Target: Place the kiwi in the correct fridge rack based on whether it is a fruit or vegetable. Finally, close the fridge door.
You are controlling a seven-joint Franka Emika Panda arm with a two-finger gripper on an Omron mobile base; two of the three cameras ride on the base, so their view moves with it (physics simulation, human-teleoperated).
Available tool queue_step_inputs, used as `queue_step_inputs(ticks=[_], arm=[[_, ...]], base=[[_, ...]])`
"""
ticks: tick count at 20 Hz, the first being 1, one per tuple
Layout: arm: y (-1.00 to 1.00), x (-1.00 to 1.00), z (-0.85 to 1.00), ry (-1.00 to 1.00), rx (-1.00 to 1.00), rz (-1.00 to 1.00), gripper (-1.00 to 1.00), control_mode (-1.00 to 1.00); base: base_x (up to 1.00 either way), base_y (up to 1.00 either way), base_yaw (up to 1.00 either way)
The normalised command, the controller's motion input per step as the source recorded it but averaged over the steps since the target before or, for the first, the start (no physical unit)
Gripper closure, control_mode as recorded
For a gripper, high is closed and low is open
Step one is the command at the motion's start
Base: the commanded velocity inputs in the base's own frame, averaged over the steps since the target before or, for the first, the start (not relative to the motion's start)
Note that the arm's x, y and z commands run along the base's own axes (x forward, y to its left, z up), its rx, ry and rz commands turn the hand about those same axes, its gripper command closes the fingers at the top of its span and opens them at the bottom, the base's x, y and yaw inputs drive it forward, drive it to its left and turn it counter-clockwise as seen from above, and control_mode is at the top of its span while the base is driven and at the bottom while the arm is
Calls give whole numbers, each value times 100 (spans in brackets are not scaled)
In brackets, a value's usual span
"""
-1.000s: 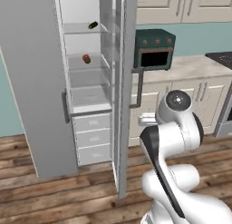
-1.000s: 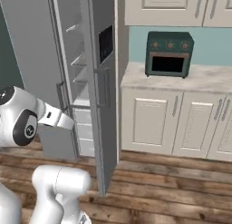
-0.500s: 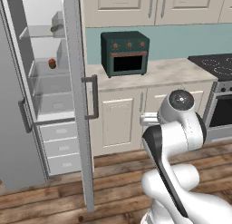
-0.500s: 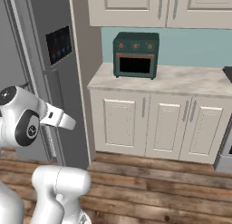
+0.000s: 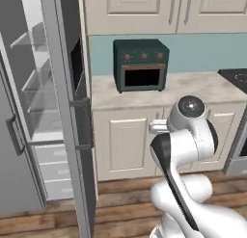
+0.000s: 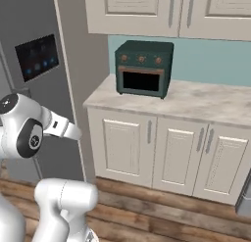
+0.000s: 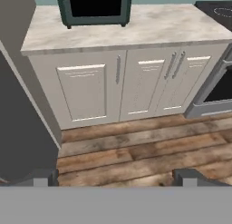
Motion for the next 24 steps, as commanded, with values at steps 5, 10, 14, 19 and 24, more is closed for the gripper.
queue_step_inputs(ticks=[5, 10, 14, 19, 24], arm=[[0, 0, 0, 0, 0, 0, -100, 100], [0, 0, 0, 0, 0, 0, -100, 100], [0, 0, 0, 0, 0, 0, -100, 100], [0, 0, 0, 0, 0, 0, -100, 100], [0, 0, 0, 0, 0, 0, -100, 100]], base=[[37, -60, 45], [14, -69, 48], [15, -67, 47], [30, -43, 47], [66, -35, 50]])
